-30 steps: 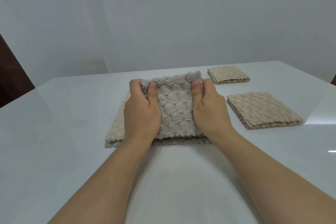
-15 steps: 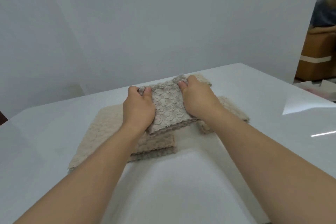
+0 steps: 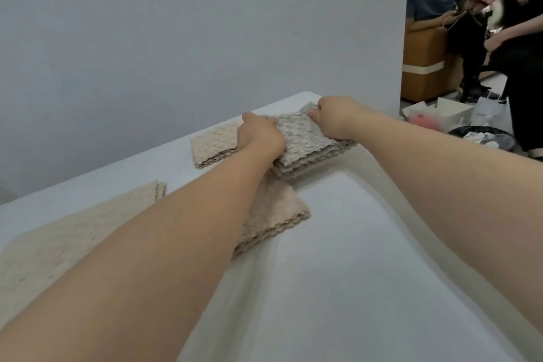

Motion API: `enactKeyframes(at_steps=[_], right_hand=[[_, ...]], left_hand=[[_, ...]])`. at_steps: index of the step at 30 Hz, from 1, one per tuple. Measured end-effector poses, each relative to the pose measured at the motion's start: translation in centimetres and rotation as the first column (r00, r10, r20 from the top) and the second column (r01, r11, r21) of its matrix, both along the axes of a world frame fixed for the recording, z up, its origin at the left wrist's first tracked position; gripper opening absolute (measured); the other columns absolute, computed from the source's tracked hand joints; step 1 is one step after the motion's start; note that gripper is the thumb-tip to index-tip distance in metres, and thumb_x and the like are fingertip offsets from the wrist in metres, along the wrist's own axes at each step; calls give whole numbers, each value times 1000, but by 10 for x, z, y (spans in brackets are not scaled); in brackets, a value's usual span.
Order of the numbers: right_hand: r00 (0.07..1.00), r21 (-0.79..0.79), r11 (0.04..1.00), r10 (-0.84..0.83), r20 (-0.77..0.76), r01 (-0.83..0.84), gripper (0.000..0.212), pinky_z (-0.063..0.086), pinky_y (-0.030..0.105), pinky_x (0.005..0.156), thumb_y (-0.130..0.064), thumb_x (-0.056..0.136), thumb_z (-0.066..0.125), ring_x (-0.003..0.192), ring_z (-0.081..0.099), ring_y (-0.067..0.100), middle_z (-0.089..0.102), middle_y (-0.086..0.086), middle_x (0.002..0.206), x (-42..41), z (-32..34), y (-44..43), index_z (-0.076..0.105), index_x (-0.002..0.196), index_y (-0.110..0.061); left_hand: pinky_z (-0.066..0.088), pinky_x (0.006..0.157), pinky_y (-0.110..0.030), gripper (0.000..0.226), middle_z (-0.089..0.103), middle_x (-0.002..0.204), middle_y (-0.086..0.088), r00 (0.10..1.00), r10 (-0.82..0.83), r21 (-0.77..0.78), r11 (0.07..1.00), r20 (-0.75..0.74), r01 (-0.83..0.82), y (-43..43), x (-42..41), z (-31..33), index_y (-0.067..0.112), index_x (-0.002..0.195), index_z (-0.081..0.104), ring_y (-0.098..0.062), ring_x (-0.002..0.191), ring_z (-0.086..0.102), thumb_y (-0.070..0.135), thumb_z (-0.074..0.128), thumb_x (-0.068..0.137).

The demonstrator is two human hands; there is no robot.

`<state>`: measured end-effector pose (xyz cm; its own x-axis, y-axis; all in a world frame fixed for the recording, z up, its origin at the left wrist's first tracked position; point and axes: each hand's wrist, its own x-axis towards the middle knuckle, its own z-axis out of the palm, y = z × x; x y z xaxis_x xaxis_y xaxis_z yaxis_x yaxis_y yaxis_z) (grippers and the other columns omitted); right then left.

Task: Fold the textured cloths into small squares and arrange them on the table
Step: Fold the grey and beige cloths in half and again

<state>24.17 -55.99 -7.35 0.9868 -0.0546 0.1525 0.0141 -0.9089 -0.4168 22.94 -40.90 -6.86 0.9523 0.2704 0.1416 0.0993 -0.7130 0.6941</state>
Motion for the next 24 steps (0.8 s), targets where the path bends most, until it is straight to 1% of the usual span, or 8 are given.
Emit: enactKeyframes(at_steps=[2,5,7,12,16,18,21,24], right_hand=[[999,-33,999,-8,-32,7,32,43,37,79,-32,108,38,107,60,37,63,19,118,16,-3,-11,60,113,-9],[994,-86,996,-39,-105,30,39,44,40,97,-23,111,31,127,53,38,55,20,139,31,-8,-19,52,141,-10],[990,-175,984,-51,-130,27,39,43,39,101,-22,111,32,129,52,38,54,20,140,37,-13,-21,50,142,-6],[994,-426,905,-38,-104,-10,34,47,43,96,-21,105,39,120,57,36,60,16,133,48,-25,-18,59,130,-8],[992,-515,854,-114,-61,67,38,41,44,84,-25,103,37,122,57,33,59,7,136,46,-27,-17,55,135,-15],[989,-475,872,-149,-26,119,40,40,43,83,-34,104,38,122,58,33,59,8,136,46,-28,-23,53,136,-15],[988,-231,963,-153,-31,142,45,45,46,93,-43,102,45,123,55,37,57,13,136,47,-30,-33,45,137,-14],[997,-88,995,-36,65,42,14,49,44,92,-34,100,51,111,58,36,61,13,123,52,-36,-37,51,112,-26]], left_hand=[[41,78,-32,42,57,138,-15,1000,0,73,997,-26,2,-14,23,-8,3,141,41,-31,124,58,21,50,104],[48,89,-35,38,62,132,-12,998,-11,166,986,-58,21,-28,46,-23,5,135,50,-30,121,61,19,53,101],[51,89,-36,37,62,134,-10,997,26,192,981,-76,-11,-34,56,-32,7,134,49,-28,124,60,14,57,99],[44,77,-35,31,65,127,-4,998,40,411,911,-56,-13,-39,60,-39,14,126,57,-27,116,63,24,60,96],[35,76,-39,47,53,138,-9,997,-19,632,772,-79,65,-31,47,-32,13,139,40,-32,124,56,34,54,100],[38,80,-42,46,46,141,-12,991,-129,705,701,-27,110,-25,42,-26,11,141,39,-35,126,51,33,49,102],[45,97,-46,42,52,141,-11,925,-380,714,641,-23,281,-22,38,-28,12,138,49,-33,127,51,37,38,106],[44,103,-47,40,56,138,-15,876,-438,670,589,-204,451,-23,33,-33,13,129,56,-36,126,53,35,30,108]])
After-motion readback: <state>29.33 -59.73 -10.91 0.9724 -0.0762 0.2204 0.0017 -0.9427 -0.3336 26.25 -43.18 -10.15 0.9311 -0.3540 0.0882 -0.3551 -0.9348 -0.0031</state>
